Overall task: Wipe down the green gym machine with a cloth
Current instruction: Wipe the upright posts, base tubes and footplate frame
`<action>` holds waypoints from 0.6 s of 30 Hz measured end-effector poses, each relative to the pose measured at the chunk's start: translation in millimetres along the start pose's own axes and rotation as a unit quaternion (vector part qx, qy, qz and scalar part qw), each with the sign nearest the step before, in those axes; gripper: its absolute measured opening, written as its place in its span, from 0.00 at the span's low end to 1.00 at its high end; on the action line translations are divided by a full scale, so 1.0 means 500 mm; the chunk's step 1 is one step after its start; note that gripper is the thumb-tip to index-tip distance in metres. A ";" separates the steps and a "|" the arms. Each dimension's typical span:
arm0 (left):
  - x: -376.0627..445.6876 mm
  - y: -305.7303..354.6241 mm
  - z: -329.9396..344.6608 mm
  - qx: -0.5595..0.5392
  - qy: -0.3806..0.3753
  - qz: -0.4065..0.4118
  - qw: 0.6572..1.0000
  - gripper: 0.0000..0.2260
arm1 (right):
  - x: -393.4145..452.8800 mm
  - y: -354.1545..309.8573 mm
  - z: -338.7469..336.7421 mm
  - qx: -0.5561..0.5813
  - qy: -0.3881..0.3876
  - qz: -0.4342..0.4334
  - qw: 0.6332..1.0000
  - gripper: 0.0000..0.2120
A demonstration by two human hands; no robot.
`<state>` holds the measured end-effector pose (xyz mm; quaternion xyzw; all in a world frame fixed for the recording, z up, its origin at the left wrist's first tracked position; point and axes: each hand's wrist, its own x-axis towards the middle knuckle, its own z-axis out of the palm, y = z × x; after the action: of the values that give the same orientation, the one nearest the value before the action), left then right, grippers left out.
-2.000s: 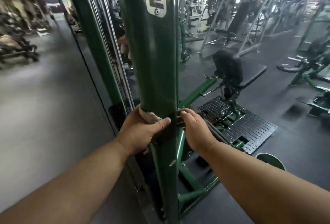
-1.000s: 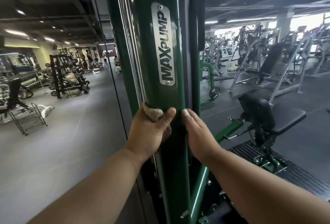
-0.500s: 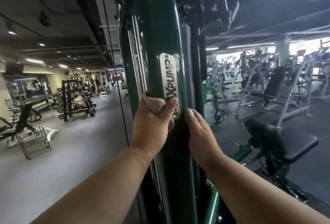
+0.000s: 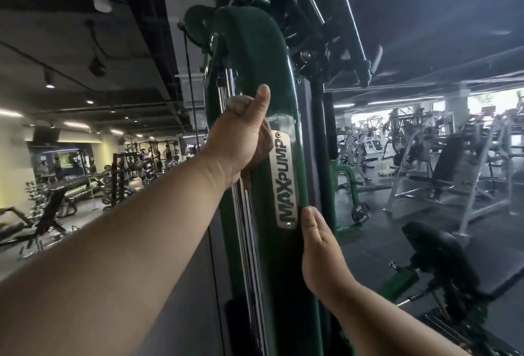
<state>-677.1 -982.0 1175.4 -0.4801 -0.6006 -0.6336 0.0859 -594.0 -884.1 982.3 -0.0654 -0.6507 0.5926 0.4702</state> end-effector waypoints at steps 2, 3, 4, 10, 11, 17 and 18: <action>0.025 0.018 -0.007 0.001 0.013 -0.015 1.000 0.25 | 0.002 0.001 -0.003 -0.011 0.000 -0.005 1.000 0.24; 0.030 0.020 -0.007 -0.001 0.017 -0.016 1.000 0.26 | 0.005 0.000 -0.005 -0.016 0.001 -0.006 1.000 0.24; 0.030 0.021 -0.004 0.000 0.023 -0.006 1.000 0.25 | 0.008 -0.001 -0.006 -0.017 -0.002 -0.007 1.000 0.25; -0.008 -0.035 0.025 0.054 0.065 0.101 0.991 0.25 | 0.059 -0.081 0.012 -0.031 0.014 -0.036 0.999 0.25; -0.011 -0.047 0.027 0.056 0.073 0.105 0.990 0.24 | 0.074 -0.108 0.018 -0.026 0.019 -0.038 0.999 0.24; -0.010 -0.025 0.036 0.207 0.161 0.149 0.953 0.35 | 0.126 -0.176 0.050 -0.056 0.067 -0.058 0.994 0.27; 0.005 -0.006 0.034 0.199 0.170 0.160 0.952 0.36 | 0.124 -0.171 0.053 -0.062 0.084 -0.064 0.992 0.27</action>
<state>-671.9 -965.7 1171.8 -0.4286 -0.6062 -0.5516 0.3802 -606.1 -887.8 1090.7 -0.1023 -0.6474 0.5122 0.5550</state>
